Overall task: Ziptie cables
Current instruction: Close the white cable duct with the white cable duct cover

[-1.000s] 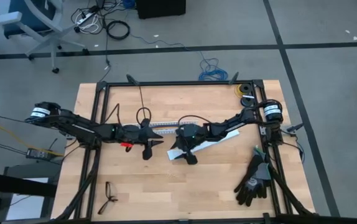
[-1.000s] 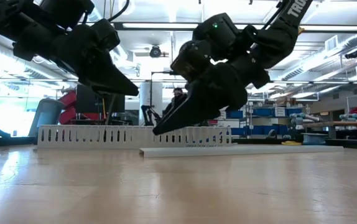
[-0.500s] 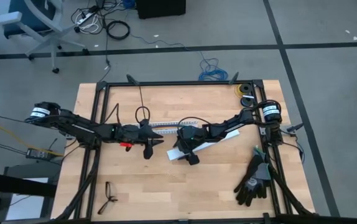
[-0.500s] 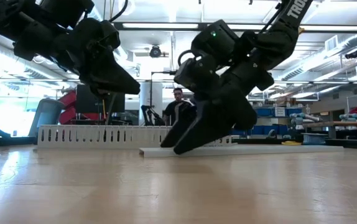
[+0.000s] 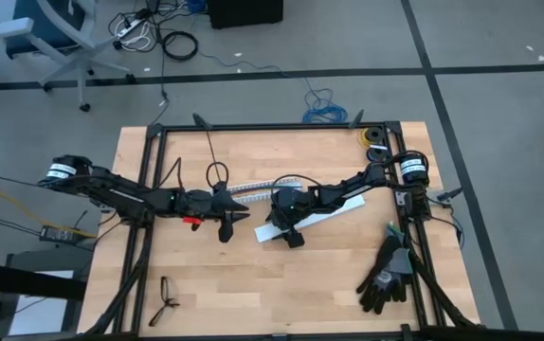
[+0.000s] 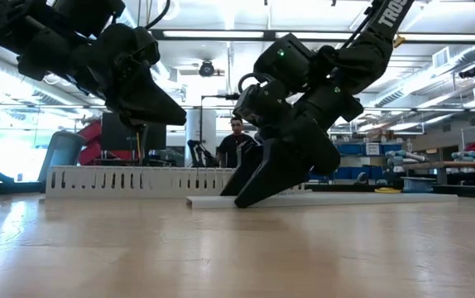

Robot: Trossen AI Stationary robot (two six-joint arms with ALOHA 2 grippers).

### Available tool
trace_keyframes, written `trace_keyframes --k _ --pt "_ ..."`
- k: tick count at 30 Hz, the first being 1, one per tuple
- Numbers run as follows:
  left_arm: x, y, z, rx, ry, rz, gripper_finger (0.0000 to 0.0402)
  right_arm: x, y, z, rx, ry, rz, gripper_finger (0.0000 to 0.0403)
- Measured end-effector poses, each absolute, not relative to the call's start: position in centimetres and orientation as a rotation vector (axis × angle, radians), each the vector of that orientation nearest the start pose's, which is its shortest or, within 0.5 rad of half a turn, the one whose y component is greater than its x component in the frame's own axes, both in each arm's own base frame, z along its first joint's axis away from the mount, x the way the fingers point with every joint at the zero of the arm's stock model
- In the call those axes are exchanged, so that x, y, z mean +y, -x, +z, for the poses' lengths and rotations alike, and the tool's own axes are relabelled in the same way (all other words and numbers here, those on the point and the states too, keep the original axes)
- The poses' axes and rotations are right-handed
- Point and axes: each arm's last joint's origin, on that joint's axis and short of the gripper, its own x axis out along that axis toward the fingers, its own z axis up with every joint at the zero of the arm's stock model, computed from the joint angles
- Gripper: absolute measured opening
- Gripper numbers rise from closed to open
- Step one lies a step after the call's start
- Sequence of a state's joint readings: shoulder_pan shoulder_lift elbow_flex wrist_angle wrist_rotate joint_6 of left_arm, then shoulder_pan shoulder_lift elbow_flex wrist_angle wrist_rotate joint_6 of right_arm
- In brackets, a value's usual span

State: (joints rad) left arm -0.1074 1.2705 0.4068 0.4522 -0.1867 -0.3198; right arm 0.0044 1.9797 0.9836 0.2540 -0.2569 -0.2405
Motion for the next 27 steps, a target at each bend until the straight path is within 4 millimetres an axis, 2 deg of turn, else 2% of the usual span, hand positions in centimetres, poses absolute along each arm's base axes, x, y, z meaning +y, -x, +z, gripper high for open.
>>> trace_keyframes --k 10,15,20,27 --pt "-1.9 -23.4 17.0 0.39 0.208 0.152 0.0108 0.9 -37.7 10.6 0.737 0.115 0.333 0.0308" --pt "-1.6 -23.4 17.1 0.376 0.124 0.239 0.0108 0.7 -37.6 10.5 0.763 0.056 0.308 0.0307" --pt "-0.1 -23.6 16.6 0.389 0.112 0.328 0.0108 0.6 -37.5 10.6 0.774 0.017 0.291 0.0307" --pt "2.5 -25.5 16.2 0.414 0.095 0.296 0.0108 0.6 -37.5 10.5 0.79 -0.041 0.267 0.0307"
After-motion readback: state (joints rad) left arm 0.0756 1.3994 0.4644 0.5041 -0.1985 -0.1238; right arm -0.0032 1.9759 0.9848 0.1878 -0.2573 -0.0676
